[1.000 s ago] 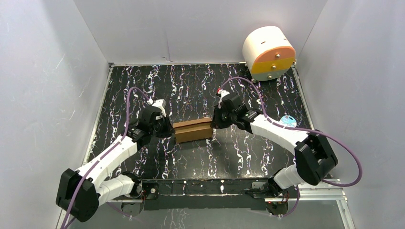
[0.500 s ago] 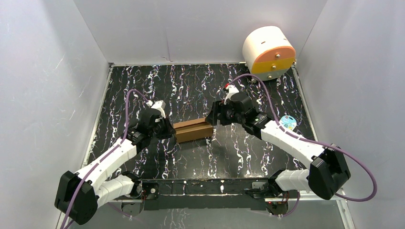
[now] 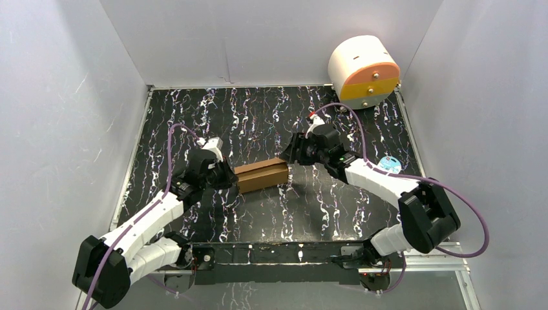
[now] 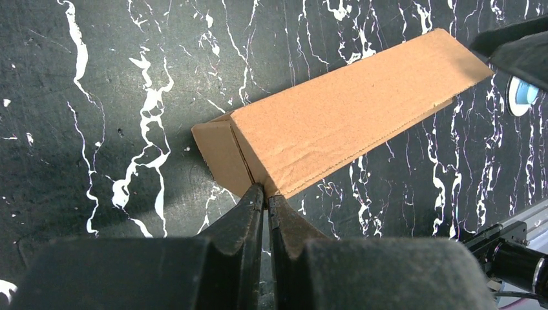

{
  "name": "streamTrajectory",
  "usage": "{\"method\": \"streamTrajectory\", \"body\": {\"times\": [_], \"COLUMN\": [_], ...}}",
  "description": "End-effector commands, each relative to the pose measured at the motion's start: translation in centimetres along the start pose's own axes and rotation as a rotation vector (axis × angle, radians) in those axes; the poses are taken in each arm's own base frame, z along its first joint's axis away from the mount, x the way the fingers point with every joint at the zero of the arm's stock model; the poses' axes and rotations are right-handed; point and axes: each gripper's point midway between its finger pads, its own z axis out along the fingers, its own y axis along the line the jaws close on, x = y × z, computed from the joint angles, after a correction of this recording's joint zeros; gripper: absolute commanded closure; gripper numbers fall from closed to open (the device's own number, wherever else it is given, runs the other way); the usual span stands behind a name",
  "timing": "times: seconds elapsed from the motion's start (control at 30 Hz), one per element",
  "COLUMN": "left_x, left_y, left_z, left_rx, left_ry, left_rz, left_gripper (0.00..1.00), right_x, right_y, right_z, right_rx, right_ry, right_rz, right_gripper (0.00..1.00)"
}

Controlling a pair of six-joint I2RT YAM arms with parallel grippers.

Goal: Fold the paper box

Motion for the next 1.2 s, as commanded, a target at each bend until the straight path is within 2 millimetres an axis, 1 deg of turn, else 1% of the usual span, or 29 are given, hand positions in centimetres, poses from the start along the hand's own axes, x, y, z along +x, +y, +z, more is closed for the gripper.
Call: {"method": "streamTrajectory", "body": {"times": [0.0,0.13,0.23,0.4,0.5,0.63,0.67,0.73,0.87,0.93,1.1,1.17], "left_x": [1.7,1.8,1.7,1.2,0.4,-1.6,-2.1,-3.2,-4.4,-4.6,-4.9,-4.6], "left_y": [1.5,1.5,1.2,-0.1,-0.8,-1.9,-2.0,-1.1,-0.3,0.1,-0.5,-0.1], "left_z": [0.2,0.0,-0.3,-1.7,-2.8,-4.5,-4.7,-5.2,-5.0,-4.6,-3.4,-2.5], "left_rx": [-0.05,-0.045,-0.032,0.033,0.062,0.115,0.12,0.088,0.083,0.08,0.139,0.155], "left_ry": [0.044,0.035,0.025,-0.008,-0.045,-0.142,-0.171,-0.259,-0.367,-0.391,-0.374,-0.353], "left_rz": [0.003,-0.009,-0.029,-0.073,-0.102,-0.143,-0.158,-0.213,-0.329,-0.367,-0.415,-0.453], "left_gripper": [0.94,0.91,0.8,0.6,0.52,0.44,0.42,0.36,0.33,0.33,0.35,0.36], "right_x": [0.5,2.2,3.2,4.3,4.2,4.6,4.6,4.8,5.1,5.2,5.3,5.3], "right_y": [0.8,-0.4,-0.9,-1.4,-1.3,-1.3,-1.3,-1.4,-1.6,-1.6,-1.5,-1.5], "right_z": [0.6,0.7,0.8,0.8,0.9,1.1,1.1,1.2,1.2,1.1,1.0,0.9], "right_rx": [-0.083,-0.076,-0.079,-0.084,-0.091,-0.104,-0.108,-0.113,-0.116,-0.117,-0.126,-0.129], "right_ry": [-0.001,0.025,0.043,0.062,0.053,0.063,0.064,0.064,0.063,0.064,0.062,0.06], "right_rz": [-0.016,-0.016,-0.018,-0.026,-0.032,-0.036,-0.036,-0.037,-0.044,-0.048,-0.053,-0.054], "right_gripper": [0.37,0.39,0.4,0.41,0.41,0.42,0.42,0.42,0.42,0.42,0.41,0.42]}}
